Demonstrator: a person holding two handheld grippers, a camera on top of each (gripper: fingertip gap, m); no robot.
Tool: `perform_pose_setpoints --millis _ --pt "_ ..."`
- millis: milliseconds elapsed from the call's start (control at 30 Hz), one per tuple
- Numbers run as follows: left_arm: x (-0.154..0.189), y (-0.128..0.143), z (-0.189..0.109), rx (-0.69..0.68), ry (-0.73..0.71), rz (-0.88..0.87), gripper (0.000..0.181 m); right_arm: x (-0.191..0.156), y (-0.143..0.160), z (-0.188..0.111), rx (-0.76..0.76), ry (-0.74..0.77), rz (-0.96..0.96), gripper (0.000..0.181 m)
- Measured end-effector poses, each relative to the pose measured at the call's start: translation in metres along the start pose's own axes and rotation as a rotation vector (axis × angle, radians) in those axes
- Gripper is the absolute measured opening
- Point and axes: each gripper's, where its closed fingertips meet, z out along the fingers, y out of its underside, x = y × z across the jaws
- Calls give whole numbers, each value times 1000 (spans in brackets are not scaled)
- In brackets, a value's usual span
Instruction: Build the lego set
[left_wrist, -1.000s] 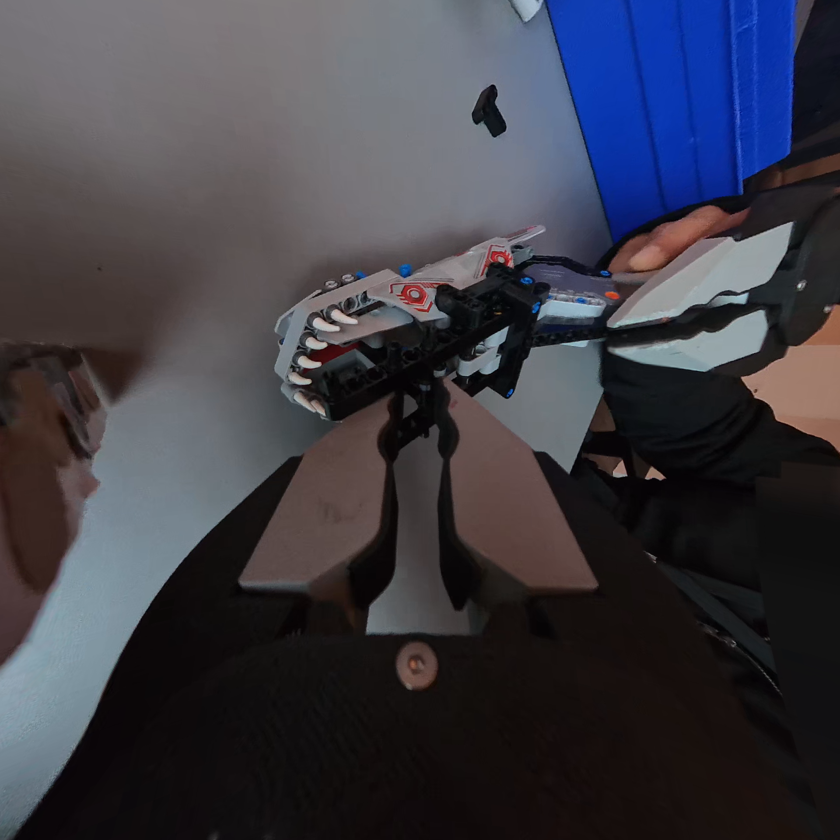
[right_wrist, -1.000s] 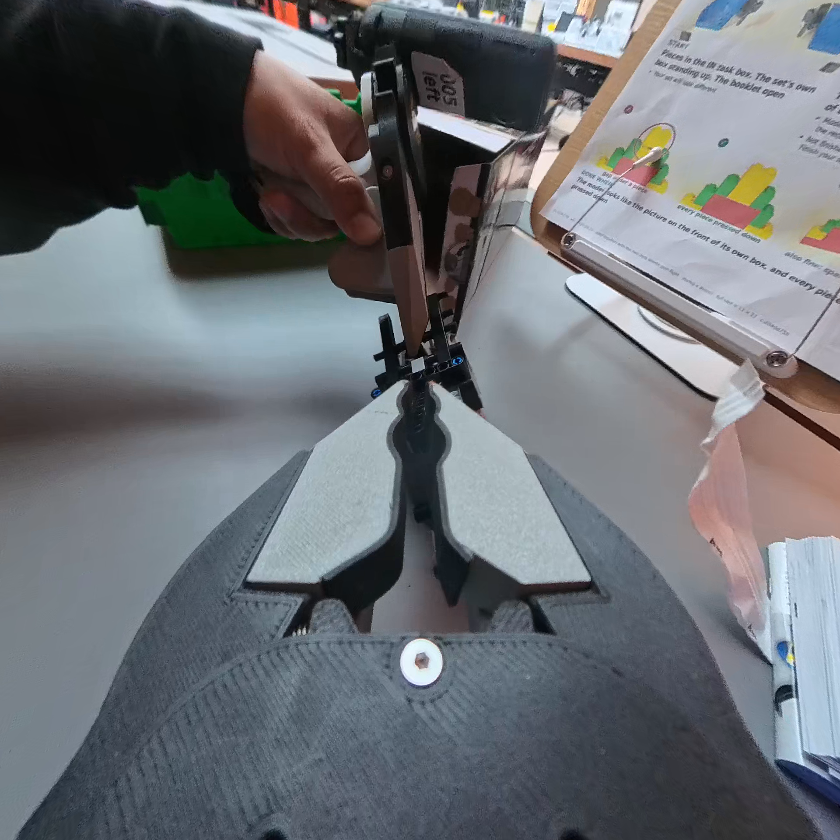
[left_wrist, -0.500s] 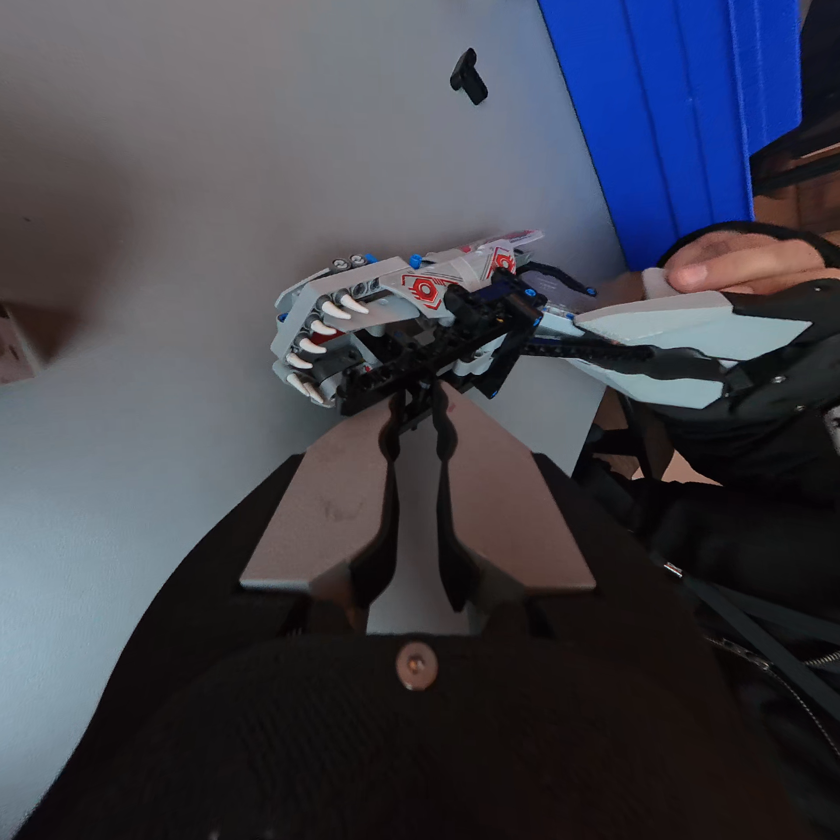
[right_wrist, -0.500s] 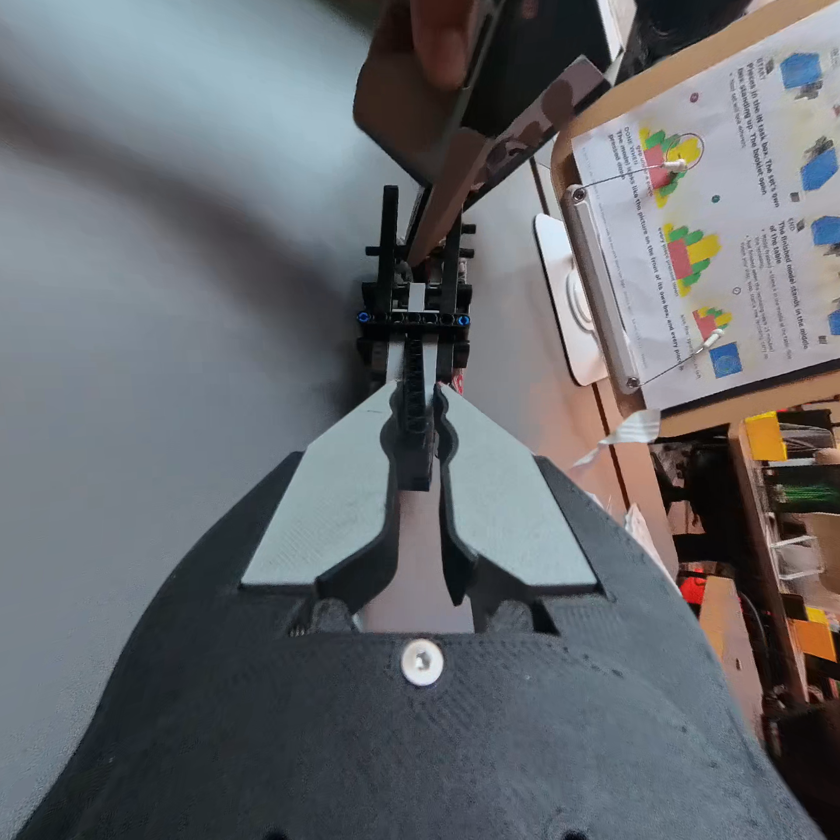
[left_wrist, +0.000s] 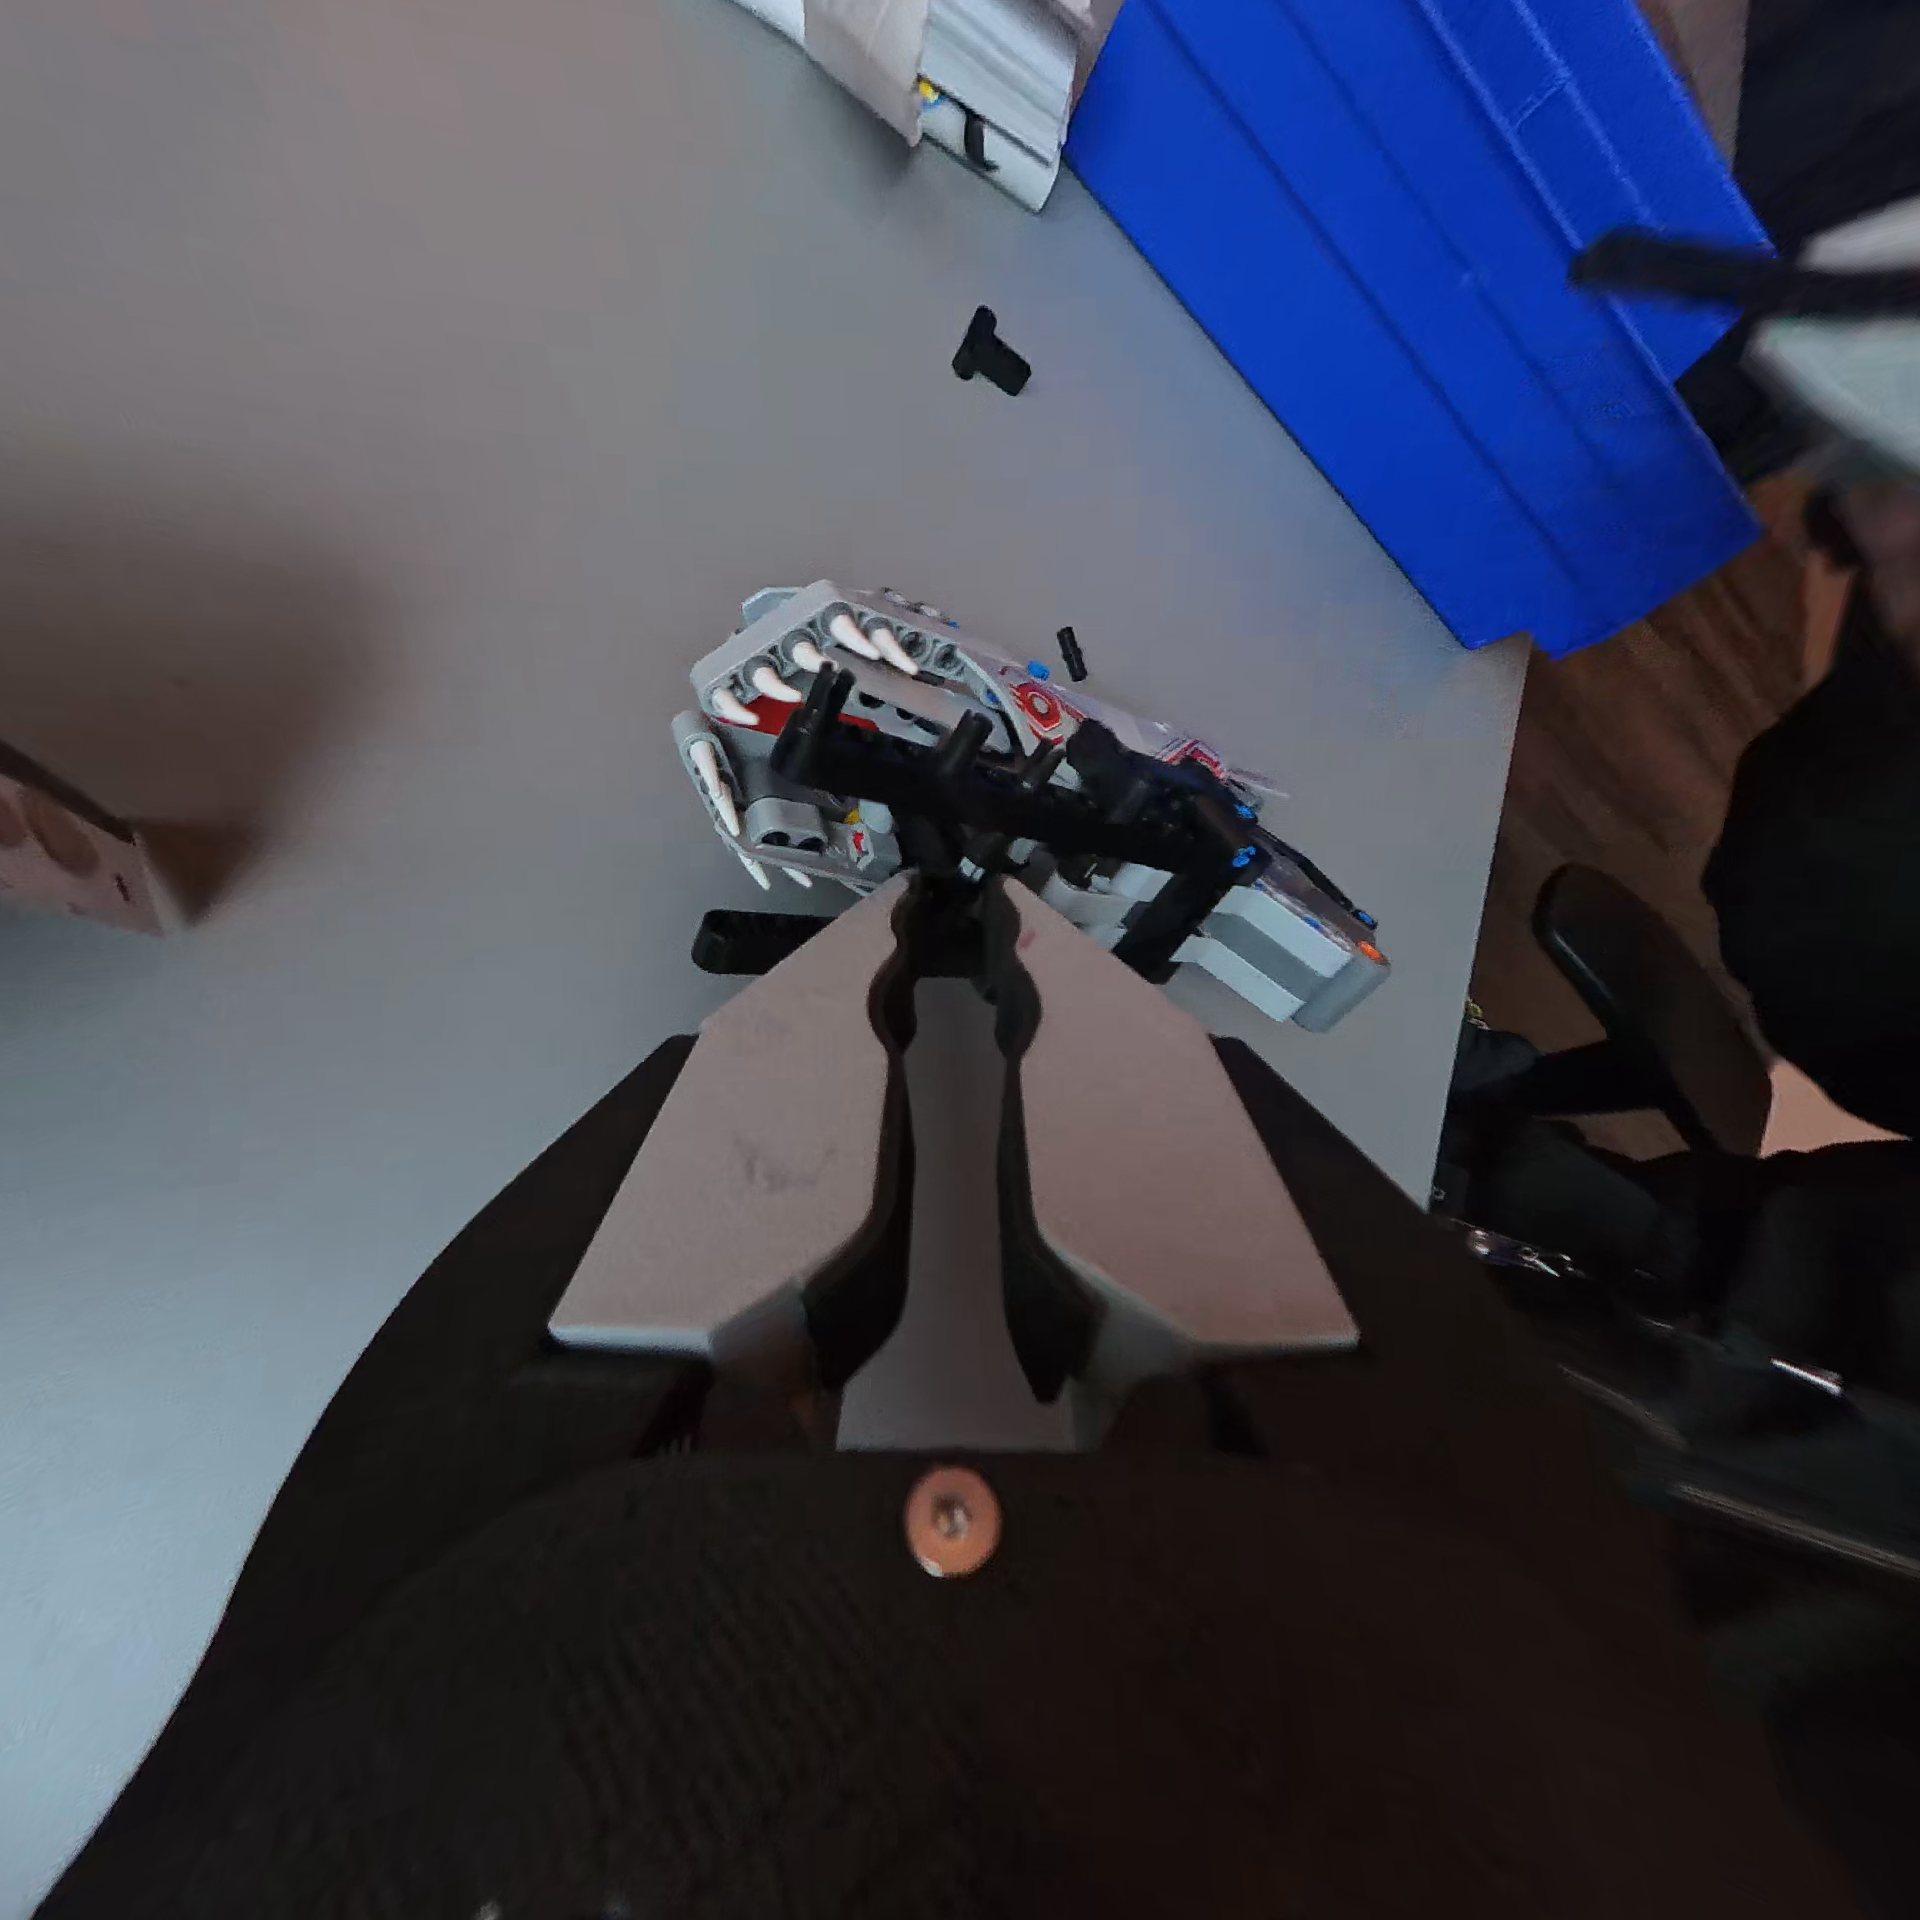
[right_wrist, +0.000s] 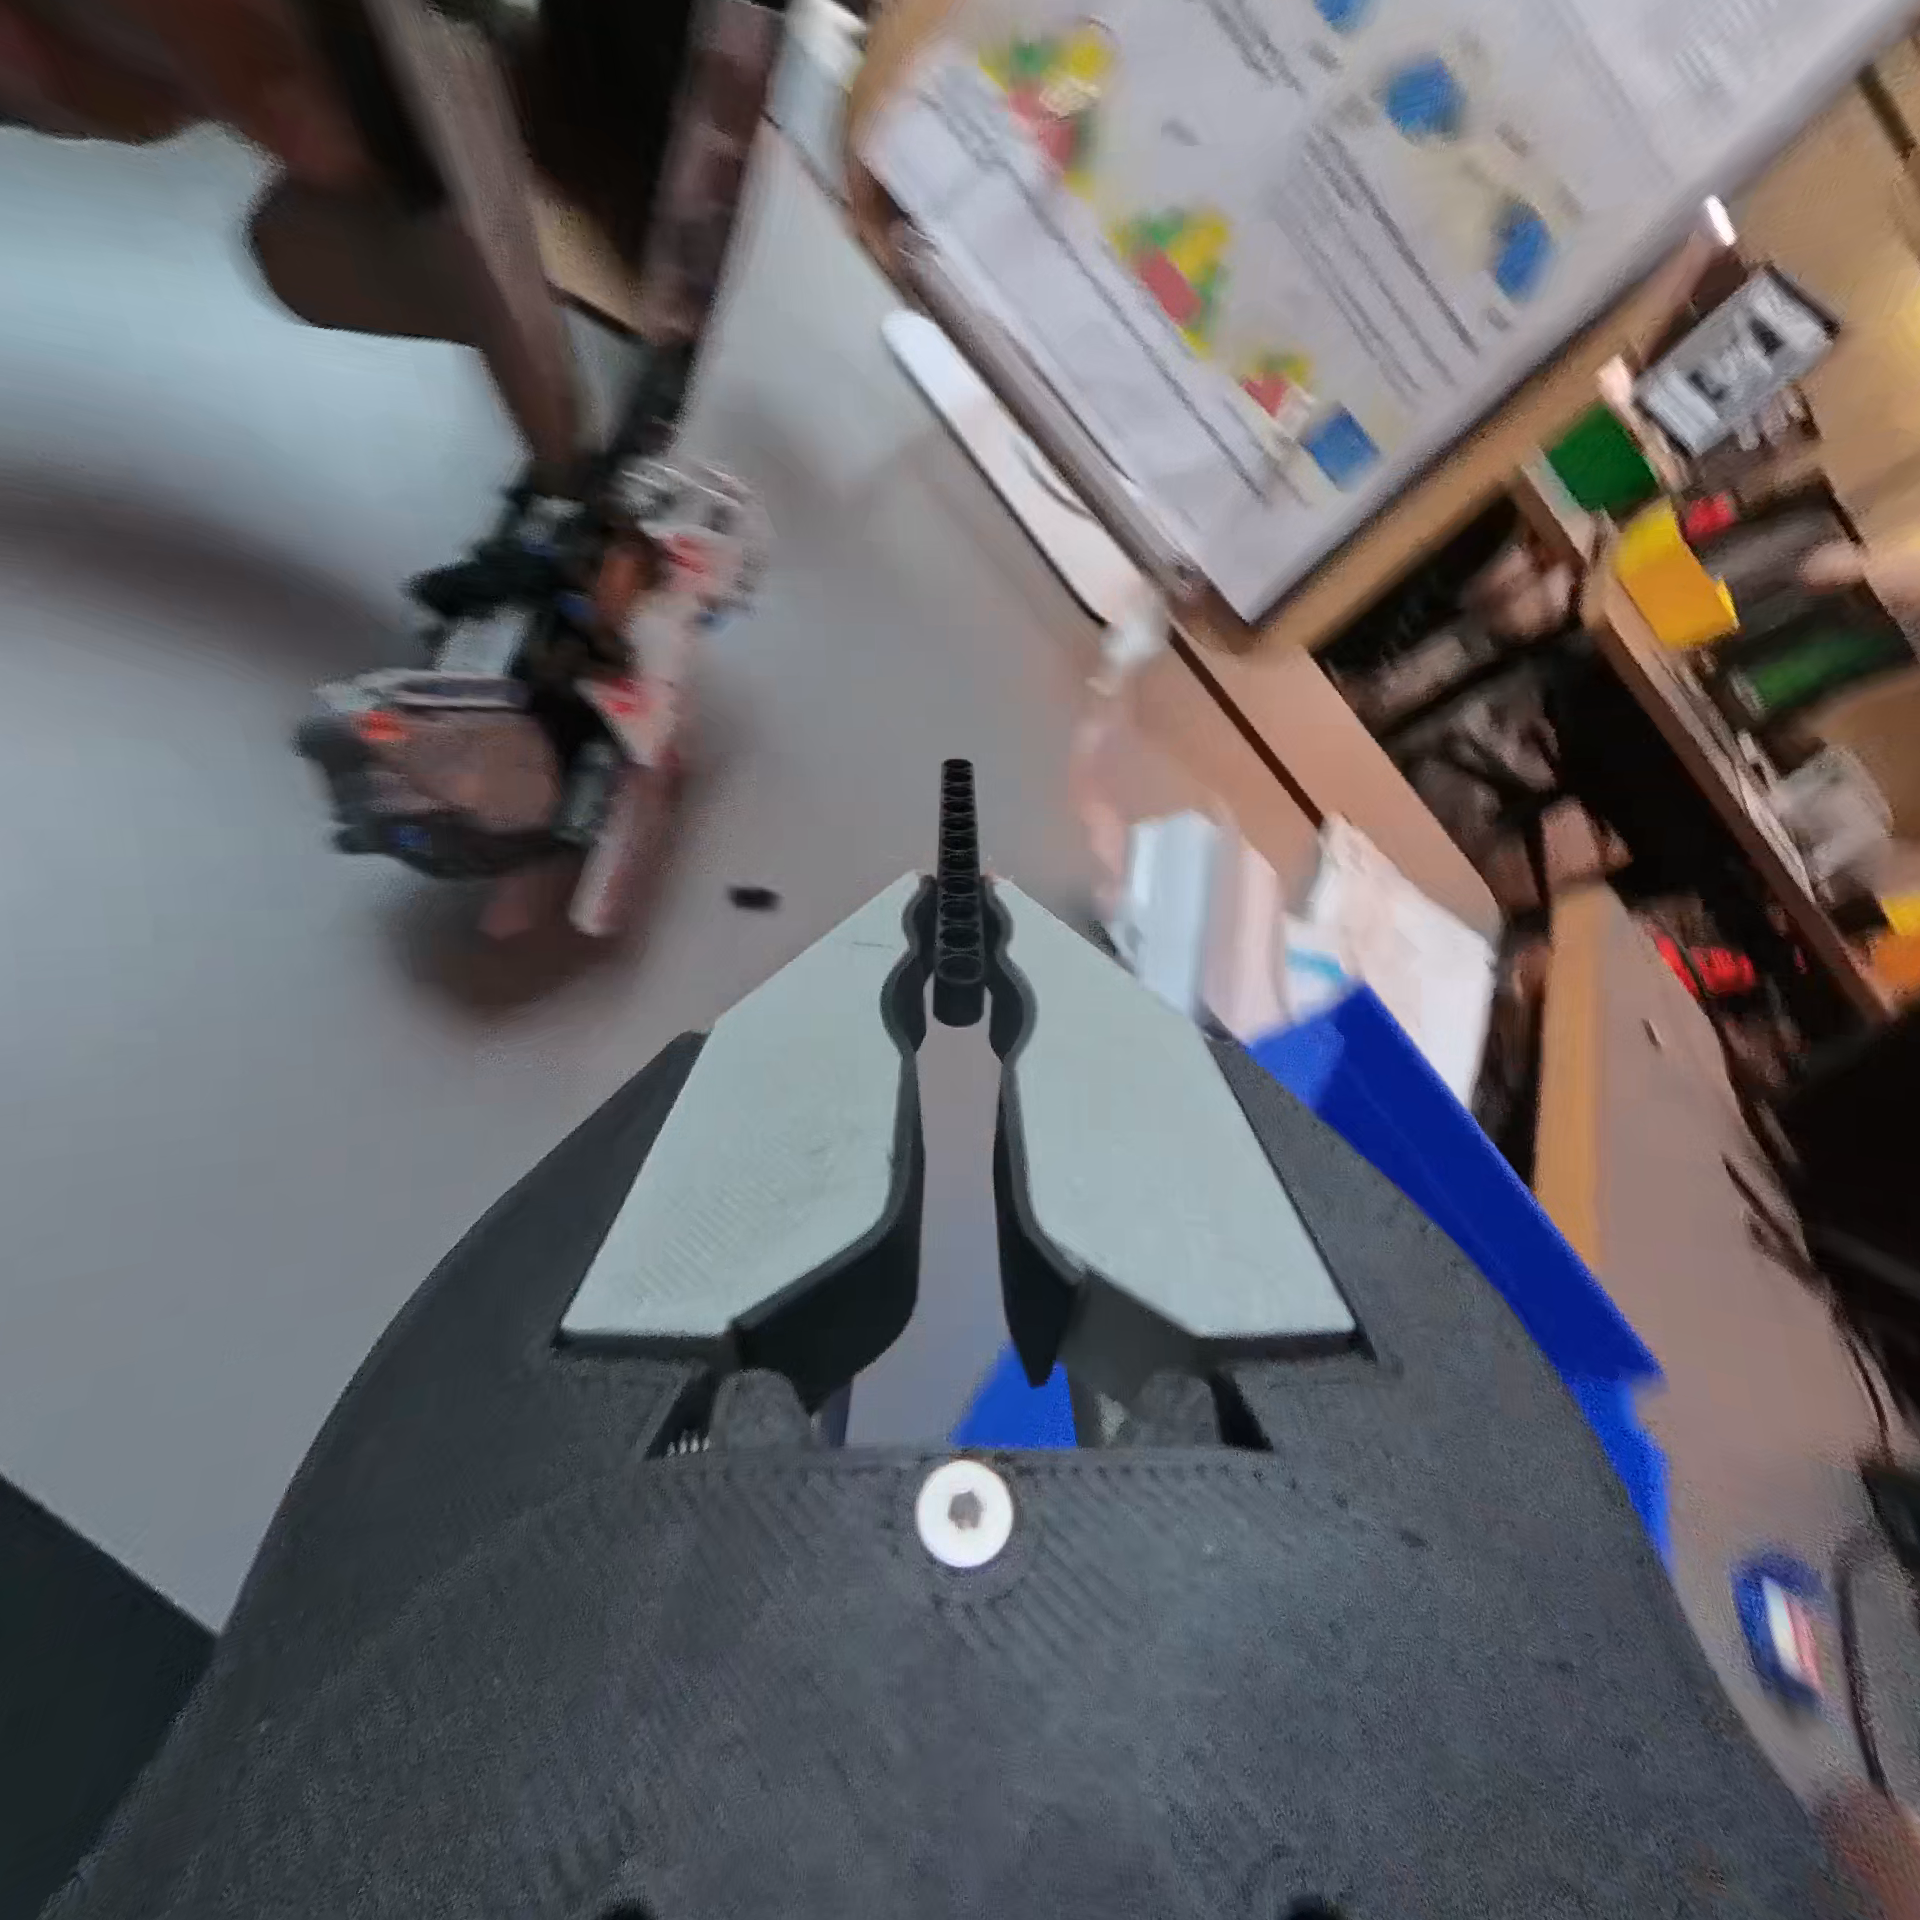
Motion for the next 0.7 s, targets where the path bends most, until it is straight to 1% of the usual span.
perform_pose_setpoints --millis 67,100,133,200,267,367,400,433,467,500,567,633,700 --pt "-1 -1 -1 35 -2 34 8 44 29 -11 -126 83 77 4" --pt "0 0 -1 43 8 34 8 63 48 -14 -194 112 108 4" --pt "0 3 0 44 26 22 8 75 71 -15 -275 109 146 4" --pt "3 8 2 43 62 9 8 85 113 -11 -410 49 230 4" --pt "6 10 3 51 79 20 8 88 147 -5 -502 -3 289 5" --pt "10 10 3 58 101 42 8 74 178 6 -592 -108 329 5" --pt "12 10 3 54 109 45 8 64 182 10 -608 -165 356 5" --pt "12 10 4 50 111 51 8 54 183 12 -614 -223 383 11" --pt "13 10 4 48 110 59 8 48 184 14 -620 -261 398 23" --pt "13 9 5 45 112 68 8 46 184 15 -626 -269 398 29" --pt "14 9 6 40 121 75 8 51 182 15 -624 -240 381 29" --pt "13 9 6 42 117 82 8 65 174 9 -622 -161 371 28" --pt "15 8 4 45 116 89 8 87 152 1 -573 -34 344 28"
